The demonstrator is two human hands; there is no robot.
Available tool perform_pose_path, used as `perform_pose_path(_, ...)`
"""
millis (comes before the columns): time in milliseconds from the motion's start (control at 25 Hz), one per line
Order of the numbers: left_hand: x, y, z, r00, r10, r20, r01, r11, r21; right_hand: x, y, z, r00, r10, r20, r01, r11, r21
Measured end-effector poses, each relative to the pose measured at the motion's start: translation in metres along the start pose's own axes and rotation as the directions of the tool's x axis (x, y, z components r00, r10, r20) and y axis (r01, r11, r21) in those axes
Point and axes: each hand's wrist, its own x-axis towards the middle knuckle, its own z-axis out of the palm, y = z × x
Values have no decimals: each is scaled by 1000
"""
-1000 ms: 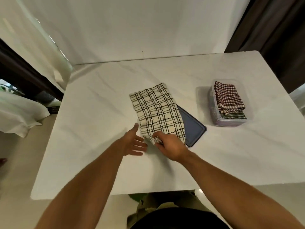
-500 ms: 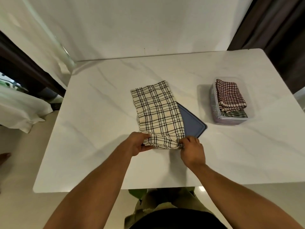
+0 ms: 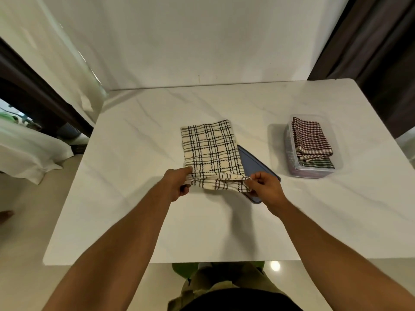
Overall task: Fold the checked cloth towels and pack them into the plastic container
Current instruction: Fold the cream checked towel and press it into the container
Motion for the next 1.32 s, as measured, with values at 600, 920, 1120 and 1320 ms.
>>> perform_pose_path(600, -11, 75, -11, 996, 47, 71, -54, 992, 110, 27, -132, 8, 973, -225, -54, 118, 685, -719)
perform_pose_path(920, -31, 124, -17, 973, 218, 70, -222, 974, 50, 30, -191, 11, 982, -165, -92, 121, 923, -366)
perform_pose_path(1120, -39, 159, -9, 921, 390, 15, -389, 920, -54, 54, -241, 24, 988, -147, -44, 139, 978, -155)
perform_pose_path(1320, -15, 131, 25, 870, 475, 134, -491, 806, 331, 72, -225, 38, 976, -214, -38, 195, 941, -277)
